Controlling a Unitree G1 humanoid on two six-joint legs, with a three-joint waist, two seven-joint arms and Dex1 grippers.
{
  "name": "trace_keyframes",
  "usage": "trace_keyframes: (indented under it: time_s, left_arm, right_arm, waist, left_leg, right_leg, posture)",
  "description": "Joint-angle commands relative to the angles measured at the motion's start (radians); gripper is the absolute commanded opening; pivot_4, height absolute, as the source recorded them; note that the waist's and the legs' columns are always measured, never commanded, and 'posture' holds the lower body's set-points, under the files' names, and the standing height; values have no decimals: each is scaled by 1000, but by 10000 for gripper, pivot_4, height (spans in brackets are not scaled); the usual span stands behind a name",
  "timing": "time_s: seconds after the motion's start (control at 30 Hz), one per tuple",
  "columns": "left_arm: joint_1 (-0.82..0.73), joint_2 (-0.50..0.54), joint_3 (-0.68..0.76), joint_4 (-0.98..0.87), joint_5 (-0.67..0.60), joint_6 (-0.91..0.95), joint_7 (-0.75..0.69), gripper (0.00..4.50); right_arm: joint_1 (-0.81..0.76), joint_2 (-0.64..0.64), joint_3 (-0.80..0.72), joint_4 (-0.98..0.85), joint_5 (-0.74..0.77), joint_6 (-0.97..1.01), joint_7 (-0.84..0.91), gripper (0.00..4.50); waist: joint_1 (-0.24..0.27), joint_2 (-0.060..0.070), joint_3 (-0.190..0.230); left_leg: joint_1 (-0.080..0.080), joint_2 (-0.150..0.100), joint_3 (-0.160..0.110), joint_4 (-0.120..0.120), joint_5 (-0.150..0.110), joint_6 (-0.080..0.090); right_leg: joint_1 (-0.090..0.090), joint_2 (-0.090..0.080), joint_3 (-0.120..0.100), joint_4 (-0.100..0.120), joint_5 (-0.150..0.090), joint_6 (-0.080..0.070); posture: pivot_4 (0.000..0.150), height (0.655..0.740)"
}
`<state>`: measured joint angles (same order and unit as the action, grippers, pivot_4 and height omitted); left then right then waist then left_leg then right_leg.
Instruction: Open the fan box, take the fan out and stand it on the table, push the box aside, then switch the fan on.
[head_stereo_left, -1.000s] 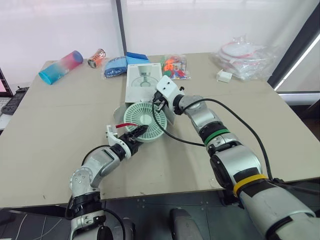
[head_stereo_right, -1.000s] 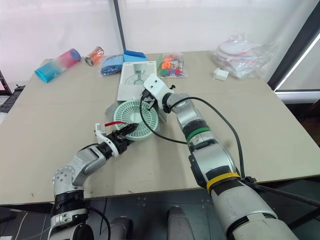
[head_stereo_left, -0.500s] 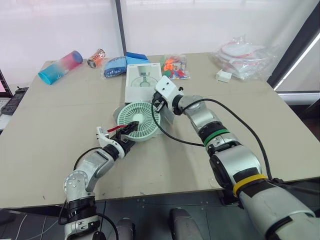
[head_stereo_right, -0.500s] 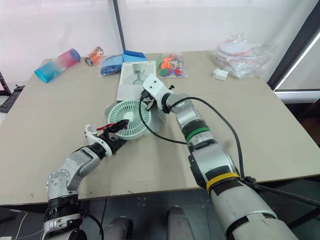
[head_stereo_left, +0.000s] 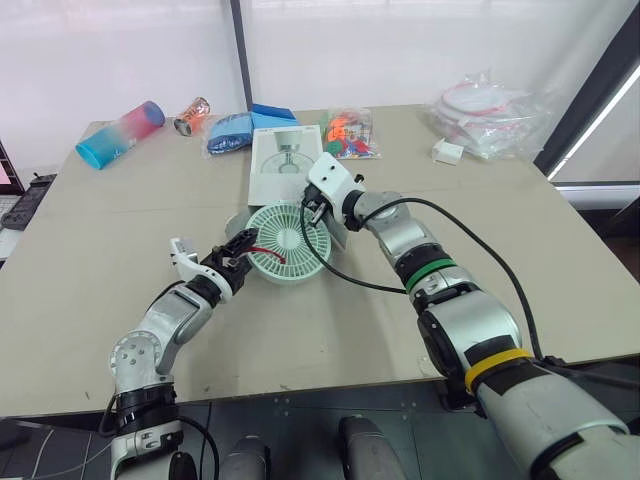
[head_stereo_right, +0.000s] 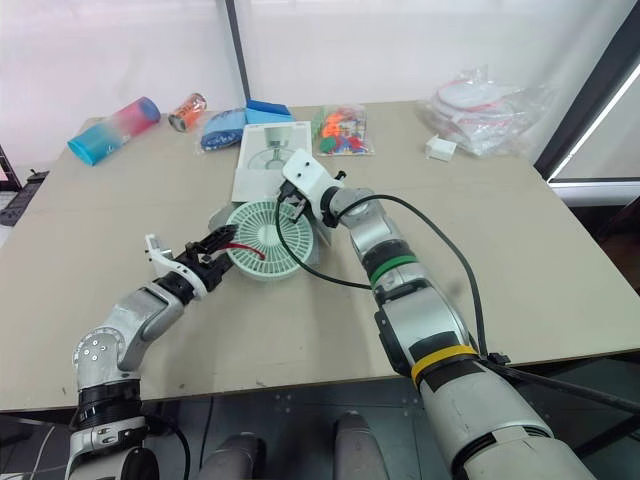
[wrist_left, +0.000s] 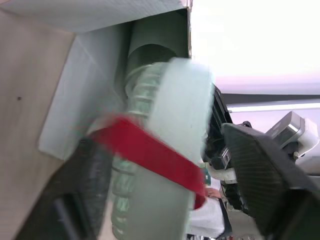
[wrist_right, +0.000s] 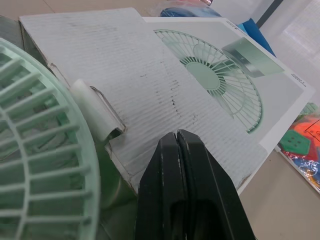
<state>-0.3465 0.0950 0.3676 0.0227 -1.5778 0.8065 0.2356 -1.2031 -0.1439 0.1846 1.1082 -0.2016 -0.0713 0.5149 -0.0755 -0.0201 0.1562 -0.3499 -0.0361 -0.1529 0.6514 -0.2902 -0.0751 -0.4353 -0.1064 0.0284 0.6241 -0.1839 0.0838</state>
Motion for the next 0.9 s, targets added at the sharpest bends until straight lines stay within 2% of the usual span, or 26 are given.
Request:
trace_keyframes:
  time_s: [0.03, 0.1, 0.3, 0.73, 0.87, 0.9]
  left_arm:
    - [-4, 5, -16, -1, 24, 4, -26, 20943]
    - [7, 5, -22, -4, 31, 7, -32, 18229]
    - [63, 2, -19, -27, 26, 16, -8, 18212]
    - [243, 22, -52, -198, -145, 18, 121, 18212]
    - [243, 45, -70, -189, -143, 14, 114, 18212]
    - [236, 53, -74, -184, -133, 14, 105, 26211]
  right_arm:
    - [-12, 3, -3, 8, -1, 0, -5, 0]
    - [-13, 2, -3, 9, -1, -1, -7, 0]
    - [-11, 3, -1, 9, -2, -3, -9, 0]
    - [-22, 6, -3, 21, -1, -13, -14, 0]
    - [-27, 9, -11, 20, 8, -15, -13, 0]
    - [-30, 11, -12, 20, 10, -15, -11, 0]
  waist:
    - [0, 0, 0]
    - [0, 0, 0]
    - [-1, 0, 0]
    - [0, -1, 0]
    - [0, -1, 0]
    - [0, -1, 0]
  left_leg:
    - [0, 0, 0, 0, 0, 0]
    - [0, 0, 0, 0, 0, 0]
    - [0, 0, 0, 0, 0, 0]
    - [2, 0, 0, 0, 0, 0]
    - [3, 0, 0, 0, 0, 0]
    - [3, 0, 0, 0, 0, 0]
  right_leg:
    - [0, 0, 0, 0, 0, 0]
    - [0, 0, 0, 0, 0, 0]
    - [0, 0, 0, 0, 0, 0]
    - [1, 0, 1, 1, 0, 0]
    - [3, 0, 1, 1, 0, 0]
    - [3, 0, 1, 1, 0, 0]
  posture:
    - [1500, 7400]
    - [1500, 7400]
    - [1500, 7400]
    - [1500, 7400]
    - [1500, 7400]
    - [1500, 7400]
